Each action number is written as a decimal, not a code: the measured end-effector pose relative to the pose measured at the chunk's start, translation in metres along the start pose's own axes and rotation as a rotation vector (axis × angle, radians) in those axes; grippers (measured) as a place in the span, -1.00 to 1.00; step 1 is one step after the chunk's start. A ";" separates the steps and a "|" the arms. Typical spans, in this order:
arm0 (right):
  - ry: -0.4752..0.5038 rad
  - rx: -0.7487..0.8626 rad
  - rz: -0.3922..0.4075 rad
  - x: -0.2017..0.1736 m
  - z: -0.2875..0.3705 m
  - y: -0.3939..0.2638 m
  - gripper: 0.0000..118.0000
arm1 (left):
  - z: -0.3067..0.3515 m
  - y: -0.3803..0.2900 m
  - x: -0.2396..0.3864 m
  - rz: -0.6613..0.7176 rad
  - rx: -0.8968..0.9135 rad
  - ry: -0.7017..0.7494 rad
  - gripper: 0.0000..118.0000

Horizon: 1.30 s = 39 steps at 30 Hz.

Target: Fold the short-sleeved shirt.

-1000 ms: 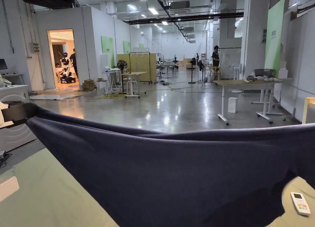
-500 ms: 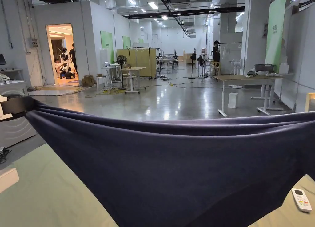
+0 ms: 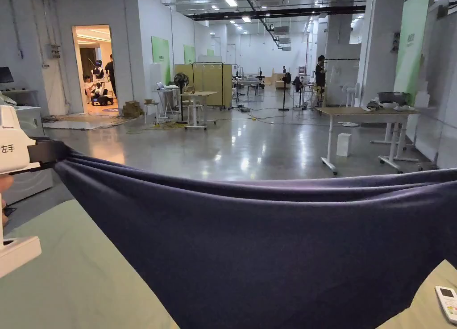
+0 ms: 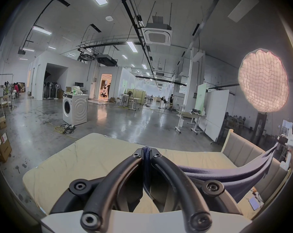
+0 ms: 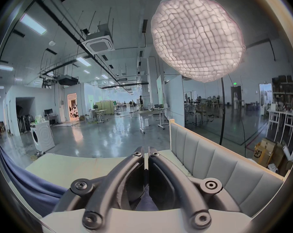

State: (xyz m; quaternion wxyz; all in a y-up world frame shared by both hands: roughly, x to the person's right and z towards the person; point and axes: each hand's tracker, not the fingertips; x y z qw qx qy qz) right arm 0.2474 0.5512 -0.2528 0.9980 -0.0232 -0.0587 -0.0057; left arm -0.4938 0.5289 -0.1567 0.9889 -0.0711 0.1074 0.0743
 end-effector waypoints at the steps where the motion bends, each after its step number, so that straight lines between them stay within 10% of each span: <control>1: -0.002 -0.005 -0.004 -0.005 -0.007 0.000 -0.95 | -0.007 0.000 0.001 -0.021 -0.007 0.012 -0.90; 22: -0.094 -0.096 0.036 -0.030 -0.118 -0.014 -0.95 | -0.103 -0.011 0.030 -0.046 -0.090 0.059 -0.90; 39: 0.029 -0.379 0.015 0.014 -0.046 -0.225 -0.95 | -0.060 -0.210 -0.023 0.084 -0.344 -0.083 -0.90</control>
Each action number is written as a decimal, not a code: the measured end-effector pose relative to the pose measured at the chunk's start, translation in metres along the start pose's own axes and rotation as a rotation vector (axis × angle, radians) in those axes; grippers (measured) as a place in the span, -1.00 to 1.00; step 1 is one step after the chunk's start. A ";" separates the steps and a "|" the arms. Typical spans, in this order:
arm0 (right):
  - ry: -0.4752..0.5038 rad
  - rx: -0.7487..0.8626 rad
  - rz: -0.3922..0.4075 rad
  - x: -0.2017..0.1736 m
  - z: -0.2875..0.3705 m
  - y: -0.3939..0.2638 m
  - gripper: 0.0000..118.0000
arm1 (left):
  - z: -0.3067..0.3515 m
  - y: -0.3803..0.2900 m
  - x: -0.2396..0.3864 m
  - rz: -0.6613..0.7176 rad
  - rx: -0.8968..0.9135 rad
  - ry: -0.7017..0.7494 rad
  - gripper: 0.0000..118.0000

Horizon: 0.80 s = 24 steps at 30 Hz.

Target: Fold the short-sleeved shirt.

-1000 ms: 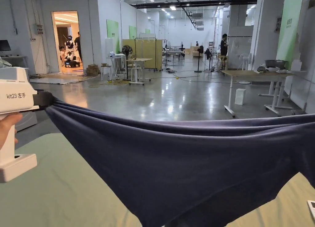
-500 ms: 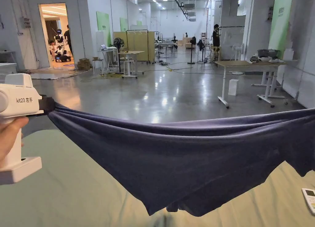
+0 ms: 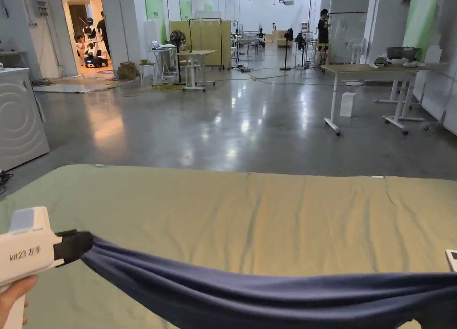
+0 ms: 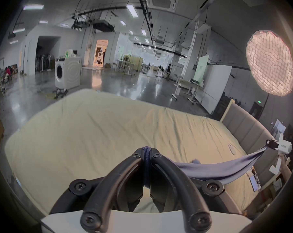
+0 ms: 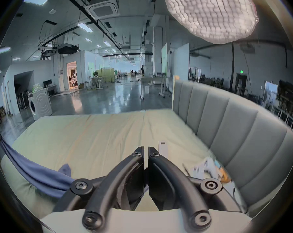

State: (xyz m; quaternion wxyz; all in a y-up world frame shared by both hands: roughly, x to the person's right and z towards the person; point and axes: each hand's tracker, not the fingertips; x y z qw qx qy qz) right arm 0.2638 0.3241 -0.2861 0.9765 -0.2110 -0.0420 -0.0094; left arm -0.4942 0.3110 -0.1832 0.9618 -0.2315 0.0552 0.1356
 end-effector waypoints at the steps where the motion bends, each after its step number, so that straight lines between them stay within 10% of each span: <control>1: 0.001 -0.012 -0.050 0.007 0.005 -0.021 -0.95 | 0.004 -0.018 -0.005 0.003 -0.016 0.007 -0.90; 14: -0.086 -0.268 -0.233 0.074 0.064 -0.225 -0.95 | 0.053 -0.218 -0.078 0.250 -0.221 0.044 -0.90; 24: -0.072 -0.397 -0.082 0.059 0.078 -0.270 -0.95 | 0.052 -0.271 -0.086 0.363 -0.265 0.080 -0.90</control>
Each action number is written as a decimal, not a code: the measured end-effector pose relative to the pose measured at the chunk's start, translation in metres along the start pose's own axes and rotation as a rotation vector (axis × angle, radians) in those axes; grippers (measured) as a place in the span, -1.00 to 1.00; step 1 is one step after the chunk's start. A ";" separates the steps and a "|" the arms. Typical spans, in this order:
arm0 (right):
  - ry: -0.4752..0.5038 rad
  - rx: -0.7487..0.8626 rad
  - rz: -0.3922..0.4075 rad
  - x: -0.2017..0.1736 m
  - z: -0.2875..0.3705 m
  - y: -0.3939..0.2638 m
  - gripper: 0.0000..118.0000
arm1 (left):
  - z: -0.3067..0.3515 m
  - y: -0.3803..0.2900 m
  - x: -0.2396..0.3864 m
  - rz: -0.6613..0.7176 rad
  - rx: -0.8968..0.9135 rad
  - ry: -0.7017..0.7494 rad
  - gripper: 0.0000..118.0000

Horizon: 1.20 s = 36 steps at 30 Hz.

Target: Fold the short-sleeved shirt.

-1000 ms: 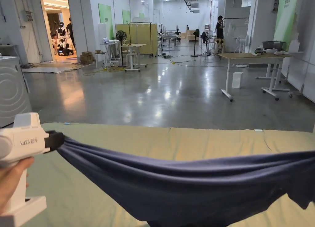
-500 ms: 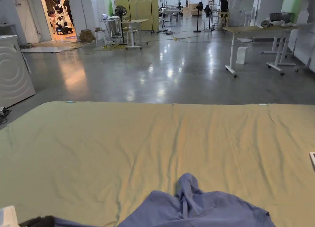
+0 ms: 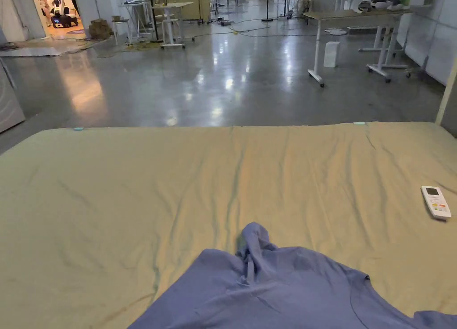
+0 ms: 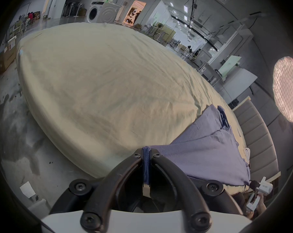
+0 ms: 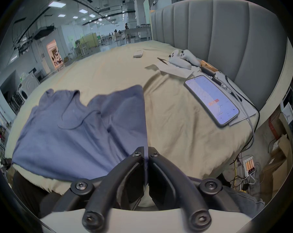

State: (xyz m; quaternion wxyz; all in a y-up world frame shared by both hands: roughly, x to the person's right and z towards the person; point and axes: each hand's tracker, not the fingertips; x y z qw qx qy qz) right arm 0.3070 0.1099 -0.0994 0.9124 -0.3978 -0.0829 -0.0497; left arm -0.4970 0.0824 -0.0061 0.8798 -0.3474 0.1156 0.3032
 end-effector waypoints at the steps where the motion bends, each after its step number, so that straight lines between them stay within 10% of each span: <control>1: 0.002 0.004 0.010 -0.001 -0.002 -0.002 -0.95 | -0.001 0.001 0.001 -0.006 0.014 0.001 -0.87; 3: 0.007 0.012 0.022 0.004 -0.011 -0.007 -0.77 | -0.003 0.003 0.004 -0.007 0.015 0.007 -0.64; 5: 0.021 0.019 0.029 0.008 -0.004 -0.005 0.07 | 0.006 0.008 0.010 -0.048 0.033 0.049 -0.06; 7: 0.049 0.052 0.016 0.011 0.018 0.002 0.23 | 0.027 0.018 0.018 -0.119 0.050 0.138 0.42; 14: 0.080 0.324 0.157 -0.019 0.114 0.024 0.37 | 0.128 0.009 0.102 -0.613 0.360 0.177 0.44; 19: 0.195 0.526 0.062 -0.070 0.174 0.015 0.37 | 0.180 -0.025 0.191 -0.673 0.527 0.087 0.44; 23: 0.210 0.585 0.154 -0.103 0.201 0.008 0.29 | 0.194 -0.051 0.231 -0.666 0.565 0.002 0.43; 27: 0.283 0.579 0.230 -0.121 0.213 -0.003 -0.28 | 0.202 -0.075 0.254 -0.644 0.577 -0.068 0.39; 32: 0.319 0.549 0.298 -0.136 0.221 -0.024 -0.73 | 0.211 -0.099 0.261 -0.753 0.550 -0.118 -0.71; 36: 0.364 0.583 0.312 -0.137 0.228 -0.033 -1.00 | 0.215 -0.107 0.258 -0.742 0.476 -0.128 -1.00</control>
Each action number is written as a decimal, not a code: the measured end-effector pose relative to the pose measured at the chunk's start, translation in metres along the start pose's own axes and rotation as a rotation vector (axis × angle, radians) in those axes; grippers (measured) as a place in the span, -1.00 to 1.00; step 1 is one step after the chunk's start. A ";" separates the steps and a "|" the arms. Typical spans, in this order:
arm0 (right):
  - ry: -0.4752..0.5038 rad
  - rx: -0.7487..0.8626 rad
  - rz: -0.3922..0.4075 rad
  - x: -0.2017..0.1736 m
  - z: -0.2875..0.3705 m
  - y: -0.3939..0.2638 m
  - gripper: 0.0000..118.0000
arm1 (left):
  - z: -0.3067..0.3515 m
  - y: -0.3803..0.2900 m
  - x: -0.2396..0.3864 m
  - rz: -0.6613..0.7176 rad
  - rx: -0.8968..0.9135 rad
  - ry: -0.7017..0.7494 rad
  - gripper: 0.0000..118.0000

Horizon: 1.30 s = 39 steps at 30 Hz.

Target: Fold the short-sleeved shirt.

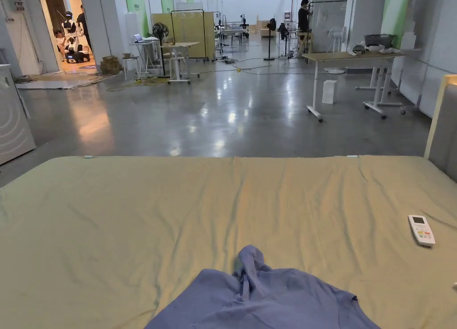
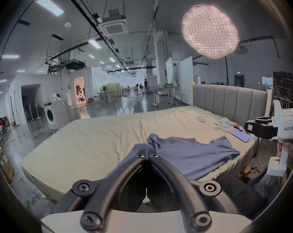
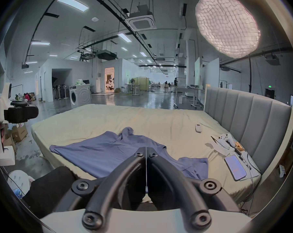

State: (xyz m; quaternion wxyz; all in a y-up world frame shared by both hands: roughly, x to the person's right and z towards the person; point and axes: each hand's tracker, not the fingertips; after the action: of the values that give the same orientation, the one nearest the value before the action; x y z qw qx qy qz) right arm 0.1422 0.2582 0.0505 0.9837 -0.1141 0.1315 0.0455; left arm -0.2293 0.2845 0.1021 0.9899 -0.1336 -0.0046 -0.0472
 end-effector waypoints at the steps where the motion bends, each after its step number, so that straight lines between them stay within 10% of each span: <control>1: 0.003 -0.001 0.004 -0.001 0.001 0.001 -1.00 | 0.002 -0.002 0.000 0.001 -0.014 0.002 -1.00; 17: 0.007 -0.029 -0.094 0.011 -0.010 -0.001 -1.00 | -0.005 -0.026 -0.070 0.109 -0.123 0.259 -1.00; 22: 0.018 -0.109 -0.104 0.017 -0.018 -0.017 -1.00 | -0.029 -0.057 -0.159 0.396 -0.181 0.370 -0.99; 27: 0.010 -0.154 -0.138 0.016 -0.030 -0.021 -1.00 | -0.076 -0.092 -0.198 0.391 -0.312 0.366 0.29; 39: -0.005 -0.211 -0.104 0.013 -0.036 -0.019 -1.00 | -0.172 -0.179 -0.223 0.488 -0.530 0.238 0.23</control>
State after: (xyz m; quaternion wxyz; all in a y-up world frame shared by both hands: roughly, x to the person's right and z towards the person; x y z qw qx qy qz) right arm 0.1482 0.2324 0.0165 0.9676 -0.2234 0.1172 0.0084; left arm -0.4686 0.0874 -0.0218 0.8968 -0.3756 0.1547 0.1753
